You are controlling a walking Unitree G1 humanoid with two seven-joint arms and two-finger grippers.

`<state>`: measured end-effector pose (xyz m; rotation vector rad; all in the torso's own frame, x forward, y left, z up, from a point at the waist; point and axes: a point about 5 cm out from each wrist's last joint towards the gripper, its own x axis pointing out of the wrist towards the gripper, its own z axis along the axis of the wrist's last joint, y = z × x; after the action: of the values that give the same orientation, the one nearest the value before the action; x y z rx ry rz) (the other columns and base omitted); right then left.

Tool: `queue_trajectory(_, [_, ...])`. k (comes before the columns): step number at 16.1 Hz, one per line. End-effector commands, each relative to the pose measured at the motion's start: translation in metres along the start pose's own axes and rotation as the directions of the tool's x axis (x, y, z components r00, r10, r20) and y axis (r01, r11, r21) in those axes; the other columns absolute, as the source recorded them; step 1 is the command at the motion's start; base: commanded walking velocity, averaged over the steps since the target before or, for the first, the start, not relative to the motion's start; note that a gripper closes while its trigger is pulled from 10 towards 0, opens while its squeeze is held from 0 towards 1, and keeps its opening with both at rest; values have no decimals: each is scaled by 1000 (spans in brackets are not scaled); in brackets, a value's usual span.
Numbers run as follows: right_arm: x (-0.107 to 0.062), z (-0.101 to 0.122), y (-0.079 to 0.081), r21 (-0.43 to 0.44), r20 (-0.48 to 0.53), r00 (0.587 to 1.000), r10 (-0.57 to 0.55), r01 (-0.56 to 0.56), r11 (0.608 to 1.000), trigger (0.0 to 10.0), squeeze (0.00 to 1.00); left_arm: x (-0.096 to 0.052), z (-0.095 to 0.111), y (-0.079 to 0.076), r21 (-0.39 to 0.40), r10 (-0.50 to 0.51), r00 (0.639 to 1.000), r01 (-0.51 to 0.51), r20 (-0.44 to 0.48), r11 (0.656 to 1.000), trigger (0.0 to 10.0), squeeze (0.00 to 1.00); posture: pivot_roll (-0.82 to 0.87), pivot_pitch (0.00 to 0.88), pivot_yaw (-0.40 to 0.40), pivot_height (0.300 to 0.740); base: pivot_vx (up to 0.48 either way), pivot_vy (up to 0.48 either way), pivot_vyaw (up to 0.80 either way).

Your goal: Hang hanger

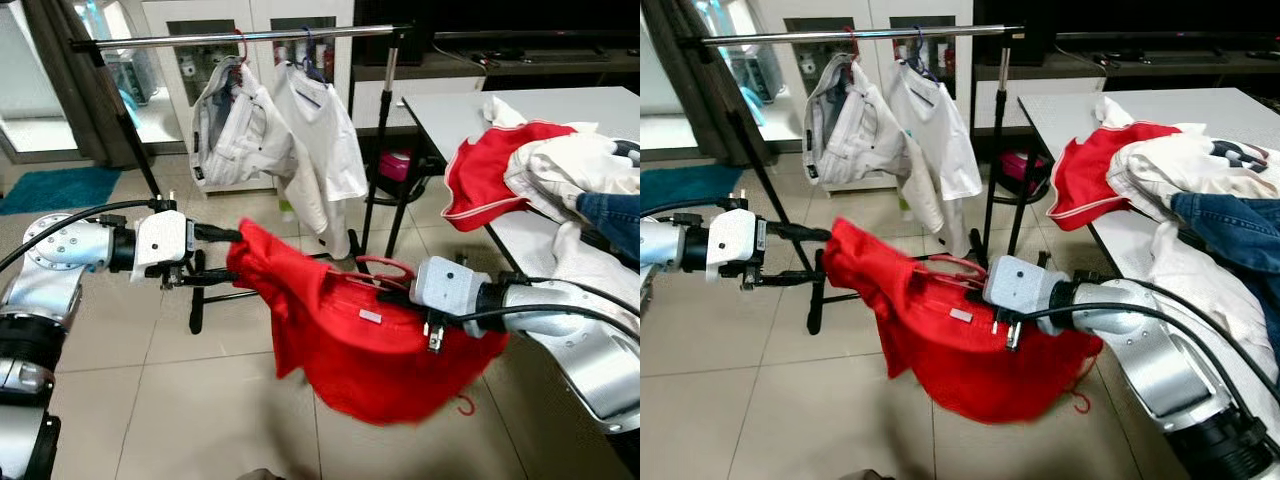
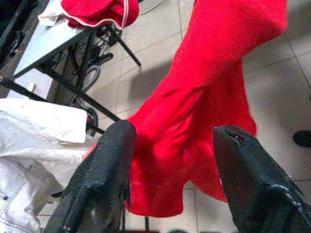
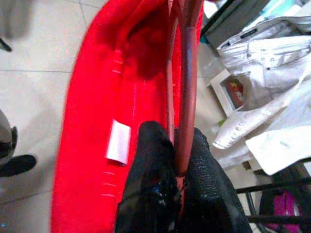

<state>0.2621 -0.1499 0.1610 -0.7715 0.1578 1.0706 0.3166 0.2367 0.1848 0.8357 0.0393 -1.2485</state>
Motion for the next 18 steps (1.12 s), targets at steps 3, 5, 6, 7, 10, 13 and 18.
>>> queue_trajectory(3, [1,3,5,-70,-3,1000,16,-16,997,10000,0,9,8,9,86,-2,1000,2,-1,996,10000,0,-141,0,73,740,0,0,0])
queue_trajectory(5, [1,4,6,-59,4,1000,15,-14,998,10000,0,14,8,10,125,-4,1000,6,-15,992,10000,0,-143,0,70,740,0,0,0])
queue_trajectory(6, [-1,5,7,-56,4,1000,15,-15,998,10000,0,15,6,10,121,-13,1000,16,-25,993,10000,0,-152,0,70,740,0,0,0])
queue_trajectory(7, [-2,6,7,-56,4,1000,14,-14,998,10000,0,16,3,7,103,-49,998,53,-38,993,10000,0,-157,0,74,740,0,0,0])
queue_trajectory(10, [-3,7,5,-58,1,1000,-5,5,998,10000,0,23,1,-1,33,-107,994,107,10,994,10000,0,-166,0,80,740,0,0,0])
queue_trajectory(13, [-1,8,1,-81,-2,1000,-23,23,996,10000,0,26,0,1,38,-109,994,109,-10,993,10000,0,-159,0,79,740,0,0,0])
queue_trajectory(18, [4,9,3,-98,-2,1000,-29,29,995,10000,0,23,-11,-1,40,-112,989,116,-98,992,10000,0,-155,0,82,740,0,0,0])
